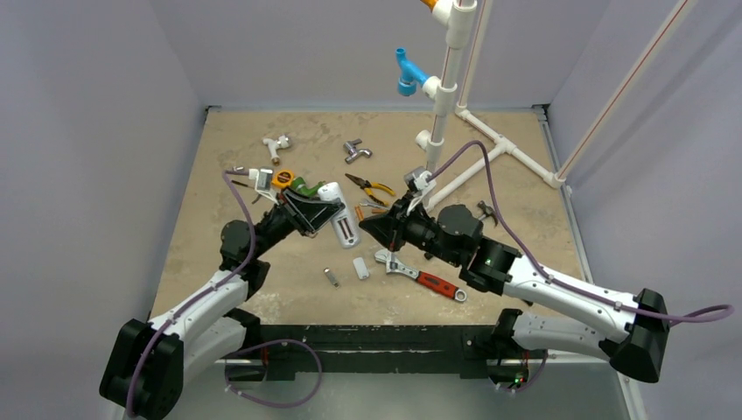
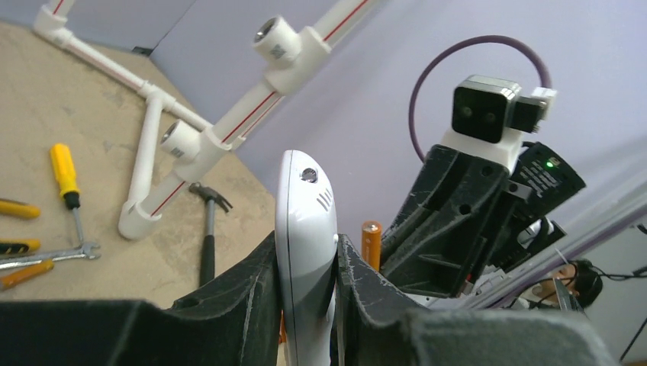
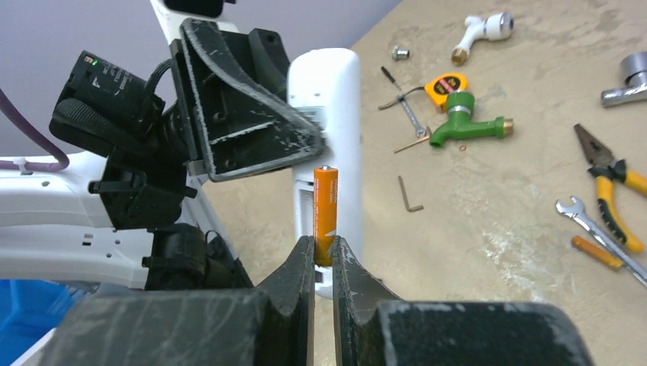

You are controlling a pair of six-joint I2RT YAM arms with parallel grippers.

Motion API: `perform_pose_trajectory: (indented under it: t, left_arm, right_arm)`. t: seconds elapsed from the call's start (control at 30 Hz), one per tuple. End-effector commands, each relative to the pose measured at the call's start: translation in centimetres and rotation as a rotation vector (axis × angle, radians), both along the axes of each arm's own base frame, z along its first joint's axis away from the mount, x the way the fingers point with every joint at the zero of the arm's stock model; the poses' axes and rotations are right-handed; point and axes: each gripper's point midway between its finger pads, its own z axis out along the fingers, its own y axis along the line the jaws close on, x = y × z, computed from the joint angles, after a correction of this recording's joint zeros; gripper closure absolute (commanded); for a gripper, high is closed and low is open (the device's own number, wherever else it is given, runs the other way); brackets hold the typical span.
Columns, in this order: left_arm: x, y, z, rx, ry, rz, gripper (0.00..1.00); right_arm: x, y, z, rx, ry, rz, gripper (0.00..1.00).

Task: Load the batteries into the remote control
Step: Load the battery into the remote control.

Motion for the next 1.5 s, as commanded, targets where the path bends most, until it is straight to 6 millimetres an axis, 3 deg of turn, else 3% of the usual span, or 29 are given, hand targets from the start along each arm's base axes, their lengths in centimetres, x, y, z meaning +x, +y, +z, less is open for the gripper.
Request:
perform_pose_trajectory:
  t: [0.0, 0.27, 0.43, 0.7, 0.97, 1.27, 1.47]
  left_arm:
    - [-2.8, 0.2, 4.2, -0.028, -0.283, -0.057, 1.00]
    - [-3.3, 0.0, 3.9, 0.013, -0.344, -0.059, 1.00]
    - [-0.1, 0.7, 1.3, 0.016, -0.103, 0.056, 1.00]
    - [3.1, 2.8, -1.7, 0.010, 0.162, 0.252, 1.00]
    - [3.8, 3.9, -3.2, 0.087, 0.257, 0.333, 1.00]
    - [3.9, 3.4, -3.8, 0.077, 0.315, 0.309, 1.00]
    - [3.9, 3.3, -3.9, 0.073, 0.321, 0.303, 1.00]
  right_arm:
    - [0.4, -1.3, 2.8, 0.073, -0.147, -0.043, 1.00]
    - [0.1, -0.6, 1.8, 0.051, -0.201, 0.002, 1.00]
    - [1.2, -0.4, 1.1, 0.013, -0.140, -0.052, 1.00]
    - [2.3, 0.0, -0.7, -0.029, -0.011, -0.143, 1.00]
    - [2.4, 2.0, -0.2, -0.028, 0.015, -0.118, 1.00]
    - [3.0, 4.8, -2.5, -0.122, 0.026, -0.064, 1.00]
    - [3.3, 5.6, -3.8, -0.165, 0.037, -0.061, 1.00]
